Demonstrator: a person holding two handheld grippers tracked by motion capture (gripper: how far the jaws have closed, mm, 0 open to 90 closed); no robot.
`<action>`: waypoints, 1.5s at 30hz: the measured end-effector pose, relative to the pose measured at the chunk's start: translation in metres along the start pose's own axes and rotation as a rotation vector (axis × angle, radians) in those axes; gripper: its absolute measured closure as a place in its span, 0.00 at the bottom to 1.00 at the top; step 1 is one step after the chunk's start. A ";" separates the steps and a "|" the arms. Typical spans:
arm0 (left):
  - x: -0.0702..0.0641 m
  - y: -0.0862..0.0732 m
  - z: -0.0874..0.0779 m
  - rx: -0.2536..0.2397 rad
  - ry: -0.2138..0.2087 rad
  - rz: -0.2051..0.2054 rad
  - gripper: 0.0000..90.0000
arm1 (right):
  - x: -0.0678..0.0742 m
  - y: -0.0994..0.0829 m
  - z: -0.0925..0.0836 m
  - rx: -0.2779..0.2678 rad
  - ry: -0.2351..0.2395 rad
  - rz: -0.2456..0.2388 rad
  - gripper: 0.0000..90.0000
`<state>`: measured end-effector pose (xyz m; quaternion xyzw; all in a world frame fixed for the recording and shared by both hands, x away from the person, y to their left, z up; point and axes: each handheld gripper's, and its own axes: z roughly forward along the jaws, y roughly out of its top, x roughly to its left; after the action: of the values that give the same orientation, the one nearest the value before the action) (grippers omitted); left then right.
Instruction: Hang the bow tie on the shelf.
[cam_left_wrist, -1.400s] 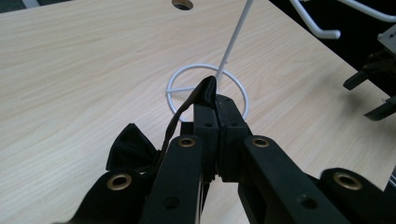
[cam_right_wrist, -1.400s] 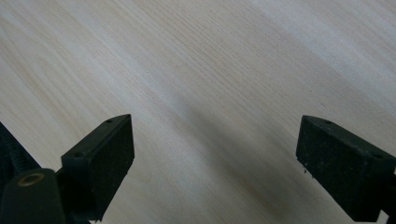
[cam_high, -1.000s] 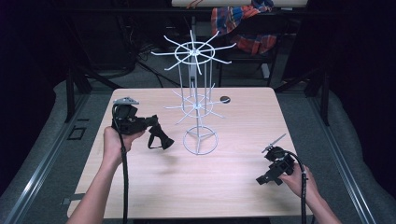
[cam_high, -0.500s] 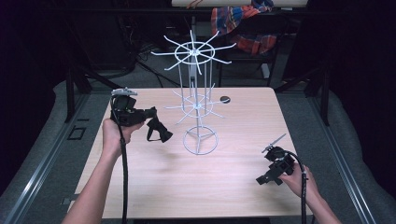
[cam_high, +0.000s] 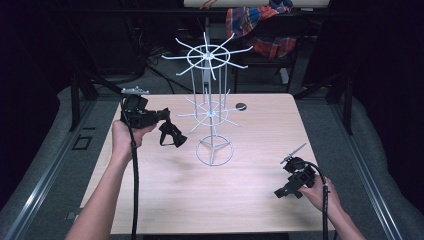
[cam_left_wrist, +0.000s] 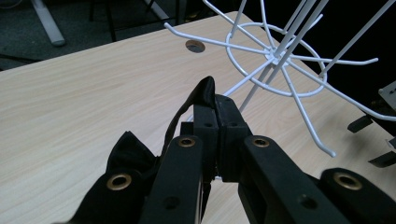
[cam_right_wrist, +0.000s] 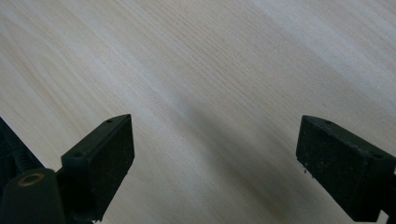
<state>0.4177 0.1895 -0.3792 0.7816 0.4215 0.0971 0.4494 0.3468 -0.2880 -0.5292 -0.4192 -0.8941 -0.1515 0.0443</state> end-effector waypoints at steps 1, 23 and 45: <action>0.000 0.001 0.000 0.003 0.001 0.003 0.99 | 0.000 0.000 0.000 -0.001 0.001 0.001 0.12; -0.009 0.017 0.007 0.011 -0.012 0.034 0.99 | 0.000 0.000 0.000 -0.004 0.001 0.001 0.12; -0.016 0.023 0.022 0.044 -0.025 0.049 0.99 | 0.000 0.000 0.000 -0.003 0.002 -0.002 0.12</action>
<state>0.4325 0.1581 -0.3705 0.8025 0.3985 0.0891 0.4350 0.3465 -0.2881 -0.5296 -0.4182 -0.8942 -0.1534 0.0442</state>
